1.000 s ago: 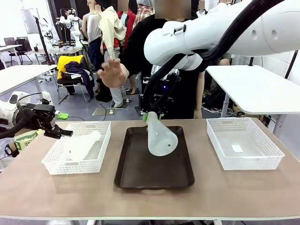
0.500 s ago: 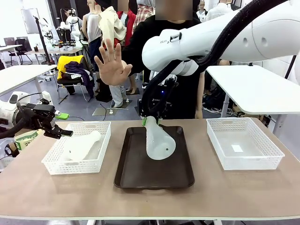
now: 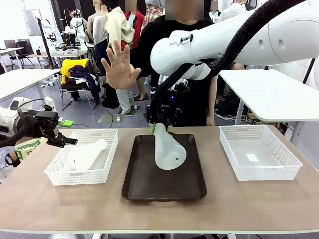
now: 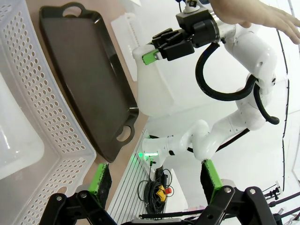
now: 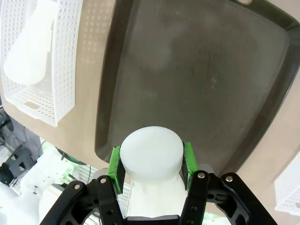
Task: Prepare the laboratory tools.
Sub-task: While moving the picked Big flask to the Handle tray indicated by the person, stop as directed by the person, then place the picked Big flask upright in the Handle tray as instructed by the person.
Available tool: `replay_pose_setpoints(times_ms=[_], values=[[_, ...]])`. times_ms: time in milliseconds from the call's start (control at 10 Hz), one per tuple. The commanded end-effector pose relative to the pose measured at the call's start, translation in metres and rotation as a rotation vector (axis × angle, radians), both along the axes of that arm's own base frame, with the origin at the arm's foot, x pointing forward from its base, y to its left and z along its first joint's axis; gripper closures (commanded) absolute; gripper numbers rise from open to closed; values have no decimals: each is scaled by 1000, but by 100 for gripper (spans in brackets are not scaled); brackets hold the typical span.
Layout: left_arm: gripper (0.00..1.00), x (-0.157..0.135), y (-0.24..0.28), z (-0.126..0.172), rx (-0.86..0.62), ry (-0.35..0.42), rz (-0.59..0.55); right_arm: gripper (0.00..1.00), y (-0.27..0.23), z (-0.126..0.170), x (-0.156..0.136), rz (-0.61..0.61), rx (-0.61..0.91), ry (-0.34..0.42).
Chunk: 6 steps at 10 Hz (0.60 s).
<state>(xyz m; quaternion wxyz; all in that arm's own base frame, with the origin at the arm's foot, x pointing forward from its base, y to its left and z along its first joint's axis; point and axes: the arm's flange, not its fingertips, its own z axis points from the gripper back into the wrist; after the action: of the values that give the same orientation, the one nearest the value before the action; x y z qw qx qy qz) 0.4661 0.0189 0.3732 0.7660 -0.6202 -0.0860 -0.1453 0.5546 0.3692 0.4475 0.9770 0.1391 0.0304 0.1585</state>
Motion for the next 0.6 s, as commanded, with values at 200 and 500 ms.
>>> replay_pose_setpoints(times_ms=[200,500], values=[[0,-1,1,2,-9,-8,-1,100,-2,3,-2,0,1,-4],[0,-1,1,2,-9,-8,-1,100,-2,3,-2,0,1,-4]])
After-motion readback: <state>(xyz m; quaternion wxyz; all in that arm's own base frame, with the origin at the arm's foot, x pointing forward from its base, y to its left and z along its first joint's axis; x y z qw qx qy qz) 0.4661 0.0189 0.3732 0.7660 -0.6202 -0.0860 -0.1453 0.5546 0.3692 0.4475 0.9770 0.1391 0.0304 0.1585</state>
